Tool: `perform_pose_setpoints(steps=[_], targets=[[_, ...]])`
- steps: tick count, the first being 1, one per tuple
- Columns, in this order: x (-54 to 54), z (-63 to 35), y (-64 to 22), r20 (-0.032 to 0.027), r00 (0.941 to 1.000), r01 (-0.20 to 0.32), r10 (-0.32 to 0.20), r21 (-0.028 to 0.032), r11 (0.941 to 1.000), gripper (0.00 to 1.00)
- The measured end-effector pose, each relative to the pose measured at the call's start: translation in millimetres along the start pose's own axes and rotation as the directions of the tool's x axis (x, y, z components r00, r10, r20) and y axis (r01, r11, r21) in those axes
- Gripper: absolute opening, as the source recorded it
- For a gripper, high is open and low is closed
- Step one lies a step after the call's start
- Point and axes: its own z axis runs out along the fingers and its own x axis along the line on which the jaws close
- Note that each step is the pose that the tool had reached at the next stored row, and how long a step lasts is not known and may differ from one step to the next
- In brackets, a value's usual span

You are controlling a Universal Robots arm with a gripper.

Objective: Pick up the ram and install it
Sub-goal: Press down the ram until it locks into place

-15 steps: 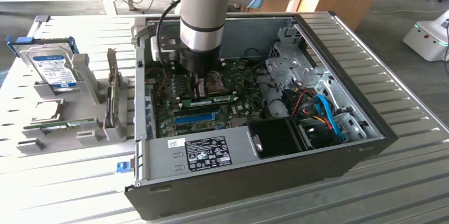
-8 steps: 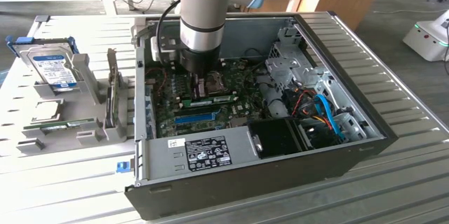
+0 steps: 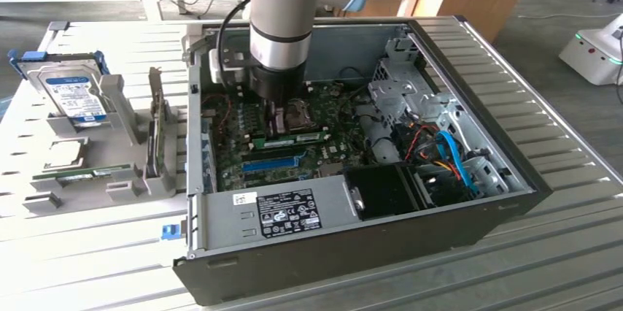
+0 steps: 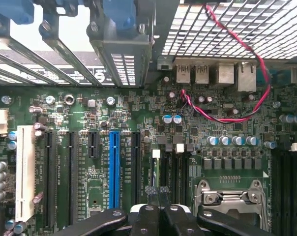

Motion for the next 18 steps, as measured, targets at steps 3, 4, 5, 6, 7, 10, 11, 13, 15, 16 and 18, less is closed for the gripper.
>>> perform_pose_setpoints(steps=[3,4,5,6,7,10,11,13,15,16,18], targets=[[-0.2,-4.4,0.2,0.0,1.0,0.0,0.0,0.0,1.0,0.11],[-0.3,-6.0,0.2,0.0,1.0,0.0,0.0,0.0,1.0,0.11],[-0.4,-7.7,0.3,0.0,1.0,0.0,0.0,0.0,1.0,0.11],[-0.5,-9.2,0.4,-0.0001,1.0,0.0,0.0,0.0,1.0,0.11],[-0.5,-10.7,0.4,0.0,1.0,0.0,0.0,0.0,1.0,0.11],[-0.8,-15.5,0.6,0.0,1.0,0.0,0.0,0.0,1.0,0.11],[-0.8,-17.1,0.6,-0.0001,1.0,0.0,0.0,-0.0001,1.0,0.11],[-1.0,-20.5,0.8,-0.0001,1.0,0.0,0.0,0.0,1.0,0.11],[-1.1,-23.5,0.9,0.0,1.0,0.0,0.0,0.0,1.0,0.11],[-1.2,-24.9,0.9,0.0,1.0,0.0,0.0,0.0,1.0,0.11],[-1.4,-28.0,1.0,-0.0001,1.0,0.0,0.0,-0.0001,1.0,0.11]])
